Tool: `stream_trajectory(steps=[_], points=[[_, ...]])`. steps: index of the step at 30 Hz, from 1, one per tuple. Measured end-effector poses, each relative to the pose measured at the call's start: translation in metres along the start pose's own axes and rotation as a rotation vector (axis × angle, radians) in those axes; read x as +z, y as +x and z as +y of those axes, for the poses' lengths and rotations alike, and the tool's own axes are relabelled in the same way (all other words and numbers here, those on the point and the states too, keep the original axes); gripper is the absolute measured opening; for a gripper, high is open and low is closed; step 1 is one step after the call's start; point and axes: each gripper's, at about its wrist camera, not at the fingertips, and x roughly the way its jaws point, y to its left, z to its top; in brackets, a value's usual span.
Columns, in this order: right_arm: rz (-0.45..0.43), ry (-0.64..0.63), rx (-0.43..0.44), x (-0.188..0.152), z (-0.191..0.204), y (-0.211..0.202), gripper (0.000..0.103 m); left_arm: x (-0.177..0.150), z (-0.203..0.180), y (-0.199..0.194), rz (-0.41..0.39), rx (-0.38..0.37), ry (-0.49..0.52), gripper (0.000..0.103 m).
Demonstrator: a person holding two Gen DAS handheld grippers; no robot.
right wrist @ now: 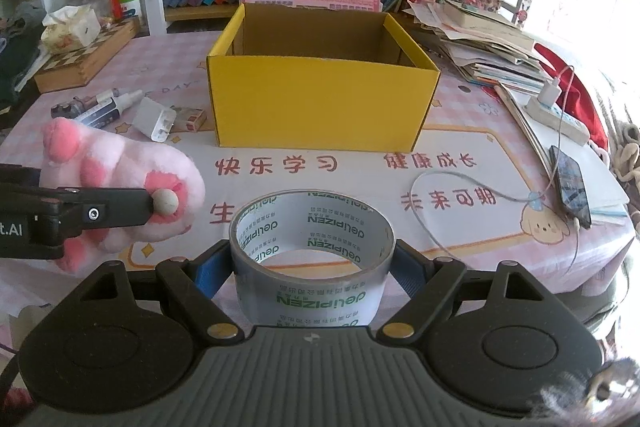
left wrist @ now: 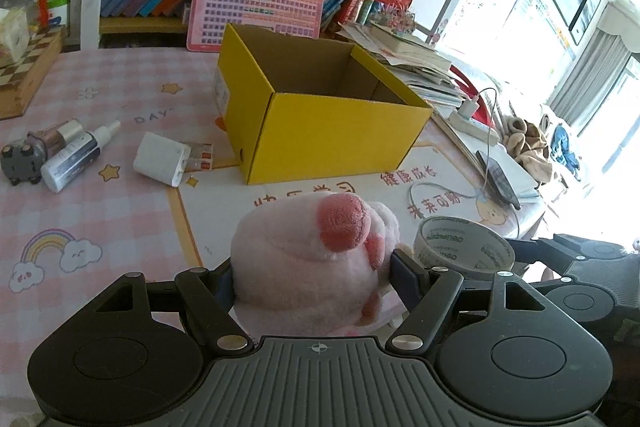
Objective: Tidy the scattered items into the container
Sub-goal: 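Lift the pink pig and tape roll and carry both toward the yellow box, then lower the pig and tape into the yellow box and open both tools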
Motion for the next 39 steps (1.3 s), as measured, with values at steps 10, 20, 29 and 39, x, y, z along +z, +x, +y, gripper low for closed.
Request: stream_trajectory(steps=[10,20,29,39], points=[[-0.013,-0.031,0.005,0.017,-0.009,0.013,0.083,0.014,-0.004,0.018,-0.009,0.001,0.017,0.076],[-0.080,-0.043,-0.022,0.046,-0.028,0.019,0.083,0.040,-0.019,0.026,-0.091,-0.011,0.078,0.076],[-0.195,-0.051,-0.016,0.092,-0.064,0.029,0.083,0.089,-0.028,0.042,-0.174,0.026,0.096,0.076],[-0.227,-0.214,0.097,0.146,-0.091,0.075,0.083,0.141,-0.042,0.084,-0.198,0.156,0.142,0.076]])
